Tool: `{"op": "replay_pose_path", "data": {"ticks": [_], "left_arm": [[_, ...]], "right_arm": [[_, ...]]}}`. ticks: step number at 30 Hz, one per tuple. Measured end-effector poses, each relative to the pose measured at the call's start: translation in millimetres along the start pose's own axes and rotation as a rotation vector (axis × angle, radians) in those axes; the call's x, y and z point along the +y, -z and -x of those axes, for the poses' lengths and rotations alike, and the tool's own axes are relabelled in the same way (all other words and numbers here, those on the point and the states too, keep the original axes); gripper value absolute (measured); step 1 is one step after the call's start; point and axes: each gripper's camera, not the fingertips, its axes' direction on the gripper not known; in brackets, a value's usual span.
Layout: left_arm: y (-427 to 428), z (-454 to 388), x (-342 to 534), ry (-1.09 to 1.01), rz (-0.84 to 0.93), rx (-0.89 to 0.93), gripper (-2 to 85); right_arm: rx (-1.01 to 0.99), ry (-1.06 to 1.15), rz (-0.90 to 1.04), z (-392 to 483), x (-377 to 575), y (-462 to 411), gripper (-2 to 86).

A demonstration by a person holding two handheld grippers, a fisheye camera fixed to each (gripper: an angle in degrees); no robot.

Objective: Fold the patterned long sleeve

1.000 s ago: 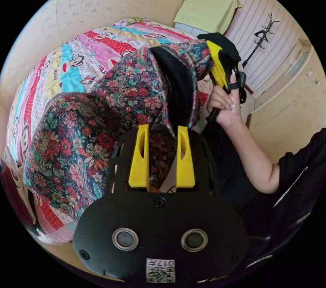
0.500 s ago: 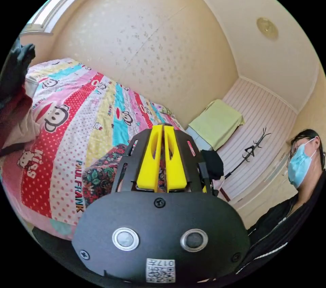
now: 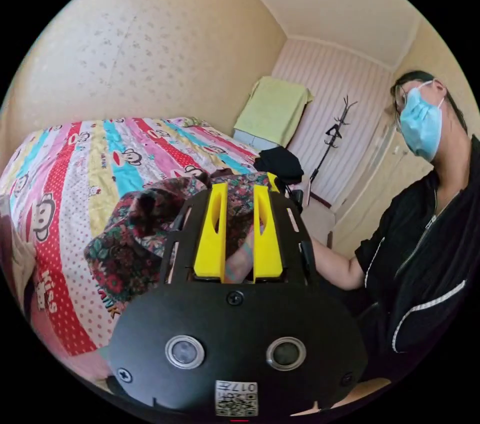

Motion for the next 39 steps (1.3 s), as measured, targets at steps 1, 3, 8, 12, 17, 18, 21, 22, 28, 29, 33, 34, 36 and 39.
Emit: {"op": "replay_pose_path", "data": {"ticks": [1, 3, 8, 12, 17, 18, 21, 22, 28, 29, 33, 34, 36, 39], "left_arm": [[-32.7, -22.7, -8.5, -0.083, 0.048, 0.034, 10.2], [-75.3, -50.2, -14.4, -0.156, 0.104, 0.004, 12.7], [-137.7, -80.8, -3.7, -0.118, 0.096, -0.278, 13.6], [-168.8, -72.4, -9.4, -0.084, 0.18, -0.356, 13.4], [-218.8, -74.5, -18.7, -0.142, 0.399, -0.393, 16.8], [-219.8, -77.4, -19.2, -0.152, 0.392, -0.378, 16.9], [-222.0, -93.5, -19.0, -0.196, 0.343, -0.255, 16.7], [-224.9, -99.5, -17.0, -0.203, 0.327, -0.248, 16.6], [-235.8, -109.8, -6.4, -0.144, 0.247, -0.634, 17.1], [-236.5, -101.9, -4.4, -0.128, 0.245, -0.639, 16.8], [-221.9, -51.7, -0.1, 0.07, 0.314, -0.427, 7.4], [-197.7, -29.8, 5.2, 0.188, 0.232, -0.359, 5.2], [-152.7, -2.5, 18.1, 0.339, 0.062, -0.326, 4.3], [-75.4, 27.0, 28.6, 0.389, -0.148, -0.241, 3.7]], "right_arm": [[-0.02, 0.032, 0.021, 7.1, -1.8, -4.6, 2.0], [-0.169, 0.177, 0.09, 35.9, -6.7, -20.5, 1.3], [-0.308, 0.157, 0.02, 46.0, -17.3, -10.5, 0.5], [-0.049, -0.006, -0.142, 16.8, -20.1, 38.4, 0.5], [-0.136, -0.078, -0.352, -7.6, -21.6, 82.3, 0.5], [-0.091, -0.101, -0.346, -10.7, -22.3, 84.2, 0.5], [-0.059, -0.123, -0.338, -14.1, -25.1, 80.1, 0.5], [-0.07, -0.124, -0.338, -14.8, -26.0, 78.5, 0.5], [-0.094, -0.145, -0.308, -21.4, -35.6, 65.5, 0.5], [-0.098, -0.153, -0.307, -22.5, -36.4, 63.7, 0.5], [-0.082, -0.174, -0.324, -23.8, -39.6, 58.9, 0.5], [-0.076, -0.179, -0.324, -23.9, -40.1, 58.0, 0.5], [-0.048, -0.2, -0.316, -23.7, -42.6, 53.3, 0.5], [-0.003, -0.229, -0.292, -21.7, -46.1, 43.7, 0.5]]}}
